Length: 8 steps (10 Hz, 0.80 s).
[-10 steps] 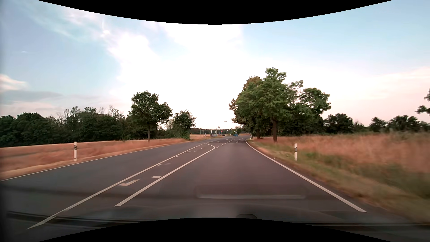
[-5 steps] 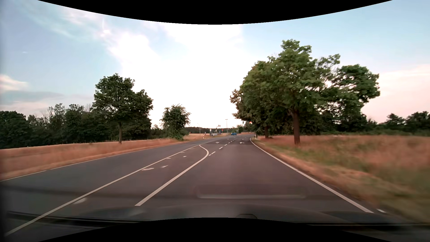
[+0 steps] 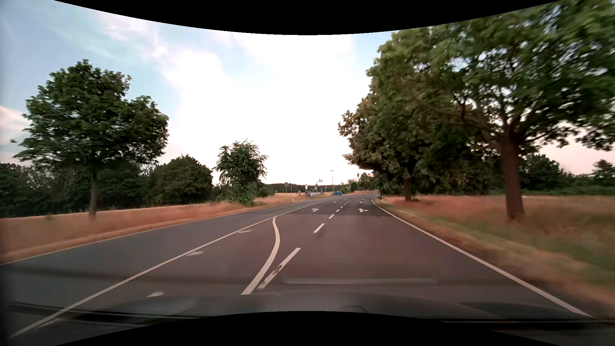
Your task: Follow the waypoints while adhering to traffic rules and regulations
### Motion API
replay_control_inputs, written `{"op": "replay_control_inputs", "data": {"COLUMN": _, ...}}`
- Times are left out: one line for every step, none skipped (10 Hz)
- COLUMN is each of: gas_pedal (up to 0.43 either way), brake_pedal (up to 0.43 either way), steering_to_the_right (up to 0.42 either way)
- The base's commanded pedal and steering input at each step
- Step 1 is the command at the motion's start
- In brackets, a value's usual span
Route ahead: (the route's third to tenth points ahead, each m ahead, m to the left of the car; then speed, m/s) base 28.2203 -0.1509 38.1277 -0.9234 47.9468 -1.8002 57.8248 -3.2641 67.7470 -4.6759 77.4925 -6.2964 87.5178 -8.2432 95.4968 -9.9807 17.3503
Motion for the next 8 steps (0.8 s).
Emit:
{"op": "replay_control_inputs", "data": {"gas_pedal": 0.0, "brake_pedal": 0.0, "steering_to_the_right": -0.018}}
{"op": "replay_control_inputs", "data": {"gas_pedal": 0.0, "brake_pedal": 0.0, "steering_to_the_right": -0.015}}
{"op": "replay_control_inputs", "data": {"gas_pedal": 0.0, "brake_pedal": 0.0, "steering_to_the_right": -0.012}}
{"op": "replay_control_inputs", "data": {"gas_pedal": 0.0, "brake_pedal": 0.0, "steering_to_the_right": -0.005}}
{"op": "replay_control_inputs", "data": {"gas_pedal": 0.0, "brake_pedal": 0.0, "steering_to_the_right": 0.001}}
{"op": "replay_control_inputs", "data": {"gas_pedal": 0.0, "brake_pedal": 0.0, "steering_to_the_right": 0.009}}
{"op": "replay_control_inputs", "data": {"gas_pedal": 0.0, "brake_pedal": 0.0, "steering_to_the_right": 0.015}}
{"op": "replay_control_inputs", "data": {"gas_pedal": 0.0, "brake_pedal": 0.0, "steering_to_the_right": 0.018}}
